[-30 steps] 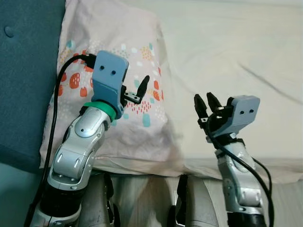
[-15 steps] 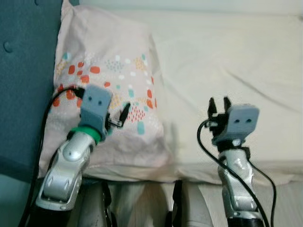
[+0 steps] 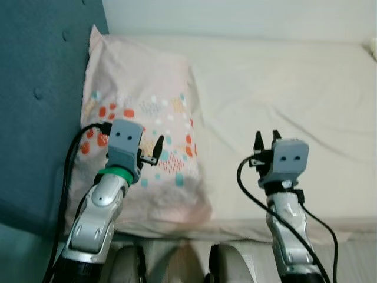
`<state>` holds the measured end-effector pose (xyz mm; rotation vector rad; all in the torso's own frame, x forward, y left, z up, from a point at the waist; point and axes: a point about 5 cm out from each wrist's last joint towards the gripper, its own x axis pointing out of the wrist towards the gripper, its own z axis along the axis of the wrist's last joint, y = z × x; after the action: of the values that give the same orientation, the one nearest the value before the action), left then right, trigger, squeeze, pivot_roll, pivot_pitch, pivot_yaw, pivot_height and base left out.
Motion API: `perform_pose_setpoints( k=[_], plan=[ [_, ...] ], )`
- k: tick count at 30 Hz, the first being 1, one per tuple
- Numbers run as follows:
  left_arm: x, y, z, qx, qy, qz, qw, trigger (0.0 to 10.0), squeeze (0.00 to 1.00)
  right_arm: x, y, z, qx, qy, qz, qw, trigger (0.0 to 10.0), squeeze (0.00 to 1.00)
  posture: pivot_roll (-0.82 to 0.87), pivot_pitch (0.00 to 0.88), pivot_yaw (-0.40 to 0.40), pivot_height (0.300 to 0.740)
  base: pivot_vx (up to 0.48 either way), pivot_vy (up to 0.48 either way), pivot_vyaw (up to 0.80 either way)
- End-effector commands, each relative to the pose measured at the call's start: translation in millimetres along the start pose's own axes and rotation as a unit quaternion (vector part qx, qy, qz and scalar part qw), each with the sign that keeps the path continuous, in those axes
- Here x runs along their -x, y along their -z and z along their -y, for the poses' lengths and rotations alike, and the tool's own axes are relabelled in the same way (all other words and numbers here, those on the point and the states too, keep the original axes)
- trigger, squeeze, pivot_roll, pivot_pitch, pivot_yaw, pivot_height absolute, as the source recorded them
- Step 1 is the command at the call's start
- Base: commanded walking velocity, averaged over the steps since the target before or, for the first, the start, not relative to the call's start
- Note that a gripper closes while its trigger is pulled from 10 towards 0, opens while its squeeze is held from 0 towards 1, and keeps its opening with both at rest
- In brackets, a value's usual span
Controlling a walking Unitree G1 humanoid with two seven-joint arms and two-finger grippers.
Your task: Clean up the room
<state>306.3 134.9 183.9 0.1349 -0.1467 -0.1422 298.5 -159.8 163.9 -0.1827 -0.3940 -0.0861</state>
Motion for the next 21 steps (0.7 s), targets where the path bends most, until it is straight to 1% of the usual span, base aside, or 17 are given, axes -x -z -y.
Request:
perform_pose_setpoints(
  k=[1, 4, 6, 8, 10, 11, 12, 16, 21],
  plan=[
    [2.2, 9, 2.7, -0.006, 0.001, -0.014, 1.000, 10.0, 0.00, 3.2, 5, 1.2, 0.001, 0.005, -0.008, 1.000, 10.0, 0.00, 0.02, 0.101, -0.036, 0.690, 0.000, 0.000, 0.00],
    [1.7, 12, 5.0, -0.006, 0.000, -0.013, 1.000, 10.0, 0.00, 5.3, 11, 2.7, -0.002, 0.010, -0.019, 1.000, 10.0, 0.00, 0.01, 0.097, -0.039, 0.700, 0.000, 0.000, 0.00],
    [3.7, 19, 6.8, -0.019, 0.002, -0.013, 1.000, 10.0, 0.00, 12.3, 22, 3.9, -0.002, 0.009, -0.041, 0.999, 10.0, 0.00, 0.01, 0.101, -0.042, 0.710, 0.000, 0.000, 0.00],
    [5.0, 22, 7.3, -0.024, 0.004, -0.014, 1.000, 10.0, 0.00, 15.2, 26, 4.2, -0.004, 0.009, -0.049, 0.999, 10.0, 0.00, 0.01, 0.105, -0.043, 0.715, 0.000, 0.000, 0.00],
    [7.3, 28, 8.4, -0.026, 0.004, -0.022, 0.999, 10.0, 0.00, 18.7, 31, 2.8, -0.034, 0.010, -0.066, 0.997, 10.0, 0.00, 0.01, 0.107, -0.042, 0.720, 0.000, 0.000, 0.00],
    [7.3, 28, 8.4, -0.026, 0.004, -0.022, 0.999, 10.0, 0.00, 18.7, 31, 2.8, -0.034, 0.010, -0.066, 0.997, 10.0, 0.00, 0.01, 0.107, -0.042, 0.720, 0.000, 0.000, 0.00],
    [7.9, 31, 9.0, -0.023, 0.004, -0.026, 0.999, 10.0, 0.00, 19.4, 32, 2.5, -0.043, 0.014, -0.070, 0.997, 10.0, 0.00, 0.01, 0.107, -0.042, 0.720, 0.000, 0.000, 0.00],
    [9.2, 35, 15.3, -0.016, 0.016, -0.033, 0.999, 10.0, 0.00, 19.4, 36, 4.6, -0.060, 0.021, -0.079, 0.995, 10.0, 0.00, 0.00, 0.109, -0.043, 0.720, -0.409, 0.000, 0.00],
    [8.4, 36, 16.6, -0.017, 0.017, -0.030, 0.999, 10.0, 0.00, 18.4, 37, 6.6, -0.057, 0.021, -0.077, 0.995, 10.0, 0.00, 0.00, 0.102, -0.042, 0.720, -0.480, 0.000, 0.00]
  ],
)
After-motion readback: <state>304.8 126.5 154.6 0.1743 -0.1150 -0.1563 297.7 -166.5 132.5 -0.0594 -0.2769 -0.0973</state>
